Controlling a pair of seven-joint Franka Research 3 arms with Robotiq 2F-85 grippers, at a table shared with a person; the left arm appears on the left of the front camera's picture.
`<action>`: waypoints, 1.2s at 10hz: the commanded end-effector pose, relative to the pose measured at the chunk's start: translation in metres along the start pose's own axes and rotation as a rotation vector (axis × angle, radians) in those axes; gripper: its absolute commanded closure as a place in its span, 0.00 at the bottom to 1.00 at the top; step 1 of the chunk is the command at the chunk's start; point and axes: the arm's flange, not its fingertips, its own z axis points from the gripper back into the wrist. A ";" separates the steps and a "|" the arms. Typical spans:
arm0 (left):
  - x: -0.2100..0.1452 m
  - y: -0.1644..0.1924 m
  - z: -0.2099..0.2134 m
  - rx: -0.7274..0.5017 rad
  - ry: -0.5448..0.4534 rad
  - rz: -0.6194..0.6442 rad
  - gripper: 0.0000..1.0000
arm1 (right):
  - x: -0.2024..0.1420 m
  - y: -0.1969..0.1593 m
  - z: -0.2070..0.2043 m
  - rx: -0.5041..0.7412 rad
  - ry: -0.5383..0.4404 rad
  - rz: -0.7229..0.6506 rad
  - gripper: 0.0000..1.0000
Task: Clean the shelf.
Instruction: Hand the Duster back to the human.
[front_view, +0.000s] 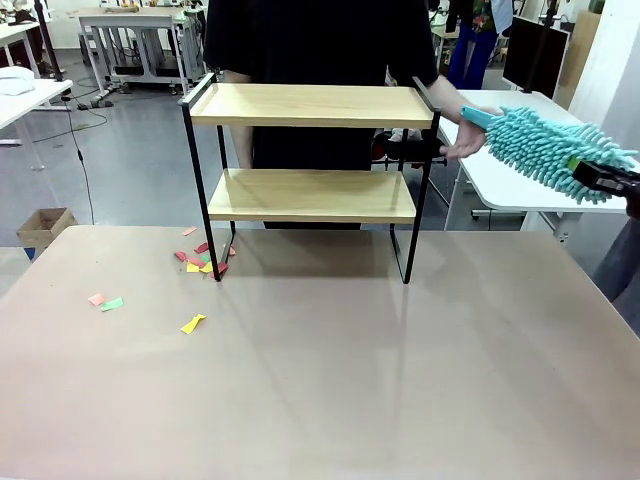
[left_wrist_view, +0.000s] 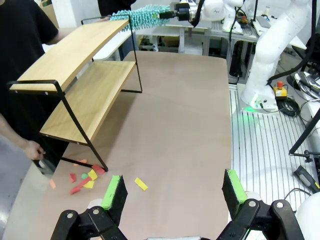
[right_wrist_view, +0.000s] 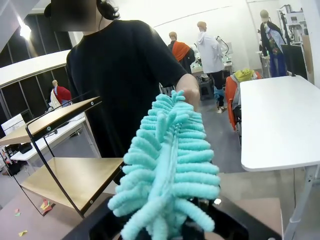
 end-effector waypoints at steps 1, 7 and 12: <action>0.002 0.001 0.000 -0.005 -0.022 -0.017 0.00 | 0.001 0.001 0.000 -0.004 0.001 0.009 0.84; 0.002 0.001 0.000 -0.005 -0.022 -0.017 0.00 | 0.001 0.001 0.000 -0.004 0.001 0.009 0.84; 0.002 0.001 0.000 -0.005 -0.022 -0.017 0.00 | 0.003 -0.001 -0.002 0.008 -0.016 -0.093 0.00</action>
